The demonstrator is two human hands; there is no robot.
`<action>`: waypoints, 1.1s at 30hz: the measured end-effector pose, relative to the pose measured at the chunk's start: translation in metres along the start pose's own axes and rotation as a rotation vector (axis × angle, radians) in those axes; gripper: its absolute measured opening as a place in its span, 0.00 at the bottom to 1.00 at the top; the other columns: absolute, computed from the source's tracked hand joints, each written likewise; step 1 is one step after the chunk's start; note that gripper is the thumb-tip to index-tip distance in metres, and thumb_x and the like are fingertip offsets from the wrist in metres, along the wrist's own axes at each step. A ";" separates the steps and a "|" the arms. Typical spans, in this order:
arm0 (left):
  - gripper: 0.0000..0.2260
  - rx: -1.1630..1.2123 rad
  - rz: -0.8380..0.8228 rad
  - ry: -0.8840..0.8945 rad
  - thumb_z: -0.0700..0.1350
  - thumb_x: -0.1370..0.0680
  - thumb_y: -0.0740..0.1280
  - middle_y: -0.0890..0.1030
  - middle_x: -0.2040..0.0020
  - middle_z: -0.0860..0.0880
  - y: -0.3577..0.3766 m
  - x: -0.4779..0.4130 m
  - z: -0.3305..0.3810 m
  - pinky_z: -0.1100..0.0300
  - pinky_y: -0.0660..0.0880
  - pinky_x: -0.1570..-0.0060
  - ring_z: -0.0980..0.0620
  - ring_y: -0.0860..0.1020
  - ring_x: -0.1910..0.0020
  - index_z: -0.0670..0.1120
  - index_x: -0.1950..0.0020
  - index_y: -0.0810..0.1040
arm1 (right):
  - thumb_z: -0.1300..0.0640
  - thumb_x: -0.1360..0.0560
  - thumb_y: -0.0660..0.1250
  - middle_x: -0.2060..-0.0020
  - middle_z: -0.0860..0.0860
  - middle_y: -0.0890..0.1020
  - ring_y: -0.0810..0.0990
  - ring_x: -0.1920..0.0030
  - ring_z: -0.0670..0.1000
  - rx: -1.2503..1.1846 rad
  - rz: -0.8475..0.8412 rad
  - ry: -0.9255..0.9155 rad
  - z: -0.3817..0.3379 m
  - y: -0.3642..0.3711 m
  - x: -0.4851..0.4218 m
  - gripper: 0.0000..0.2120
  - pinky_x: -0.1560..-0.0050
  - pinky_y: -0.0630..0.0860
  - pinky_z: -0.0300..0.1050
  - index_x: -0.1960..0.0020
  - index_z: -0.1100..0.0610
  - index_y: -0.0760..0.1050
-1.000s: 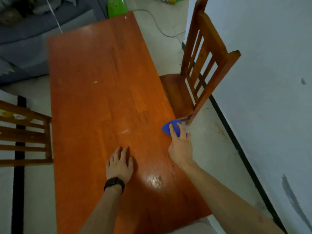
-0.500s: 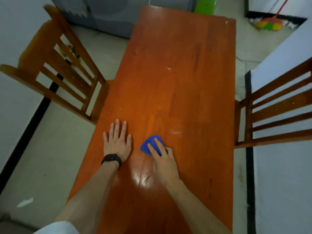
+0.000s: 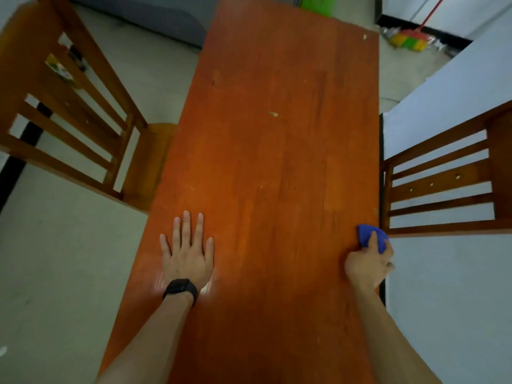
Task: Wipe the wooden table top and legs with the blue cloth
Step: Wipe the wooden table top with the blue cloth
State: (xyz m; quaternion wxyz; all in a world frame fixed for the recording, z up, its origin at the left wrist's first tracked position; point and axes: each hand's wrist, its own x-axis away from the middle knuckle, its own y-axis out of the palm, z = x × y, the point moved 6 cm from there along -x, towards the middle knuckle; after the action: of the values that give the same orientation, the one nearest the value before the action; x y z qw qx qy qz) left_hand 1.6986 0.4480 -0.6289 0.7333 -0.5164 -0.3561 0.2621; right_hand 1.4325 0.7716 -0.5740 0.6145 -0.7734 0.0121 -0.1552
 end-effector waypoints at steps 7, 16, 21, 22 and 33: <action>0.26 -0.037 -0.069 -0.032 0.57 0.17 0.42 0.45 0.19 0.47 -0.004 0.005 0.013 0.38 0.45 0.24 0.46 0.44 0.20 0.53 0.20 0.42 | 0.60 0.21 0.60 0.24 0.55 0.60 0.64 0.31 0.63 -0.063 0.107 -0.241 -0.015 -0.004 0.041 0.27 0.34 0.69 0.59 0.24 0.49 0.62; 0.26 -0.140 -0.173 0.293 0.62 0.20 0.39 0.37 0.21 0.53 0.010 0.029 0.130 0.42 0.38 0.25 0.52 0.37 0.22 0.61 0.22 0.37 | 0.63 0.28 0.64 0.24 0.53 0.64 0.72 0.41 0.62 0.010 -0.146 -0.843 -0.060 0.037 0.068 0.34 0.44 0.76 0.56 0.24 0.49 0.63; 0.26 -0.187 -0.326 0.413 0.62 0.18 0.42 0.31 0.22 0.52 0.030 0.078 0.205 0.43 0.35 0.25 0.51 0.32 0.23 0.62 0.23 0.33 | 0.65 0.24 0.61 0.22 0.52 0.52 0.58 0.28 0.60 -0.129 -0.107 0.036 0.117 -0.023 -0.012 0.36 0.30 0.64 0.55 0.21 0.48 0.54; 0.27 -0.191 -0.351 0.407 0.63 0.18 0.42 0.30 0.22 0.51 0.035 0.088 0.215 0.43 0.35 0.25 0.49 0.31 0.23 0.61 0.23 0.32 | 0.65 0.23 0.61 0.22 0.53 0.52 0.59 0.28 0.61 -0.147 -0.112 0.139 0.148 -0.031 -0.013 0.34 0.30 0.63 0.55 0.21 0.49 0.55; 0.29 -0.312 -0.445 0.327 0.67 0.20 0.45 0.32 0.22 0.54 0.037 0.107 0.229 0.38 0.42 0.25 0.49 0.37 0.21 0.64 0.23 0.34 | 0.46 0.34 0.74 0.26 0.49 0.66 0.76 0.44 0.57 -0.036 -0.274 -0.794 0.082 0.014 0.103 0.37 0.50 0.80 0.51 0.27 0.44 0.65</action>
State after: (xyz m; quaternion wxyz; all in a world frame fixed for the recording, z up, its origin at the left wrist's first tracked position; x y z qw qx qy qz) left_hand 1.5814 0.6710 -0.5887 0.7323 -0.5672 -0.3737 -0.0491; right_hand 1.5533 0.8241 -0.5801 0.5315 -0.7783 -0.3258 0.0748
